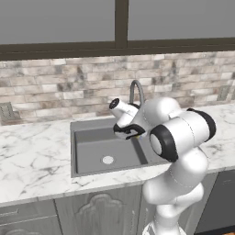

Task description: Soak the sponge with water for a few seconds and then drop it inside the sink.

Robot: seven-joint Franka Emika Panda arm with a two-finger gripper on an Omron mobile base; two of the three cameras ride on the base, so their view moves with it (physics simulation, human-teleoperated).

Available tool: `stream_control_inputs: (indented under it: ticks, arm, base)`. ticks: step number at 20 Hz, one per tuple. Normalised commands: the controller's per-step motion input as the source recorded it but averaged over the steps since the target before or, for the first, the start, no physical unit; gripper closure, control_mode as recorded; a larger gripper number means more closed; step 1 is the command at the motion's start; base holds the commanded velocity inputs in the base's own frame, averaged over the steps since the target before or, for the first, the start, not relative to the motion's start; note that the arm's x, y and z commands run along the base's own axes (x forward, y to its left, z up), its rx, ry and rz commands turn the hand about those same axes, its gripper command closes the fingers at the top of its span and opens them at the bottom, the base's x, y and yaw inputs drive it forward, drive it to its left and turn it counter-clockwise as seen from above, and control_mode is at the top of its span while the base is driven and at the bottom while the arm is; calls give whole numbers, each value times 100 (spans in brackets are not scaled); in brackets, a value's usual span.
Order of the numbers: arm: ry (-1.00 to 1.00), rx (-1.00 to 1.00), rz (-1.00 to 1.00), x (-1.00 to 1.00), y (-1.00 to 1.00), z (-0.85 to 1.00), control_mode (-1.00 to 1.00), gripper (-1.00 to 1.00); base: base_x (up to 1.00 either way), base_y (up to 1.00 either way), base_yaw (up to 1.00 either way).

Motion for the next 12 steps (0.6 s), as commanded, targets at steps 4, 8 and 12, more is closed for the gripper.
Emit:
stream_control_inputs:
  ticks: [4,8,12]
  arm:
    - [0,0,-2,13,-3,-4,-100,100]
    - [0,0,-1,14,-8,-6,-100,100]
    - [1,-1,0,25,-4,-12,-100,100]
  base:
    - [0,0,0]
    - [0,0,0]
    - [0,0,0]
